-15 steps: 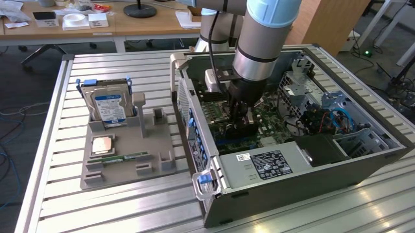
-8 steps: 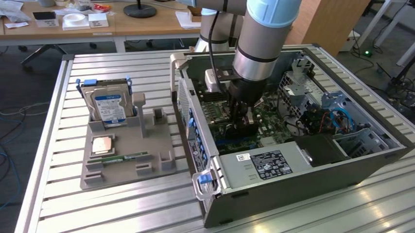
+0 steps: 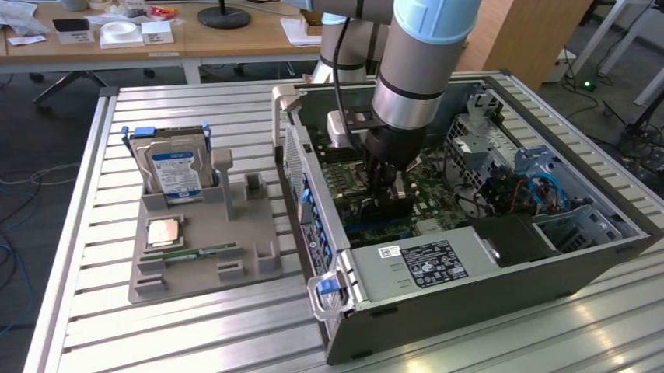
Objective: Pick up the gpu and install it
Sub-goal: 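Insert the gpu into the slot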
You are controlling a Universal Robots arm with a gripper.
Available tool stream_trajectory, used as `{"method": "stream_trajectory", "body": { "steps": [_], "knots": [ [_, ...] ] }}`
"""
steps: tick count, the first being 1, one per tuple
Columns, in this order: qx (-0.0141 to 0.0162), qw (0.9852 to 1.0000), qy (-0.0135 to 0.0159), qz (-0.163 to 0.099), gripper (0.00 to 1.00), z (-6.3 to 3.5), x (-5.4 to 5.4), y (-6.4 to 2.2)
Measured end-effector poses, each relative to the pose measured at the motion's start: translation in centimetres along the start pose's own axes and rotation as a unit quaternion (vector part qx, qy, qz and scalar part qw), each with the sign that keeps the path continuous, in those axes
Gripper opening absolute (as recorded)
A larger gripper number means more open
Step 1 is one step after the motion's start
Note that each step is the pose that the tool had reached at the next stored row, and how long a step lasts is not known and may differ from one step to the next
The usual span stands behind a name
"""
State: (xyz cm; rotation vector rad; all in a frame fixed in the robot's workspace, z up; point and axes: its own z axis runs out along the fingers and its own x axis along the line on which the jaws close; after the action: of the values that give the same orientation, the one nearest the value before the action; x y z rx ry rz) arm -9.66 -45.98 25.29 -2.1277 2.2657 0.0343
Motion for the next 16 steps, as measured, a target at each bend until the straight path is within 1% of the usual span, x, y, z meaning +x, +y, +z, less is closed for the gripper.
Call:
{"method": "stream_trajectory", "body": {
  "steps": [9, 12, 16],
  "knots": [
    [0.0004, 1.0000, 0.0000, 0.000, 0.27, -0.11, 0.01, 0.01],
    [0.0003, 1.0000, 0.0005, 0.000, 0.27, 0.10, 0.14, 0.02],
    [0.0004, 1.0000, 0.0001, 0.000, 0.27, 0.32, 0.19, 0.03]
  ]
}}
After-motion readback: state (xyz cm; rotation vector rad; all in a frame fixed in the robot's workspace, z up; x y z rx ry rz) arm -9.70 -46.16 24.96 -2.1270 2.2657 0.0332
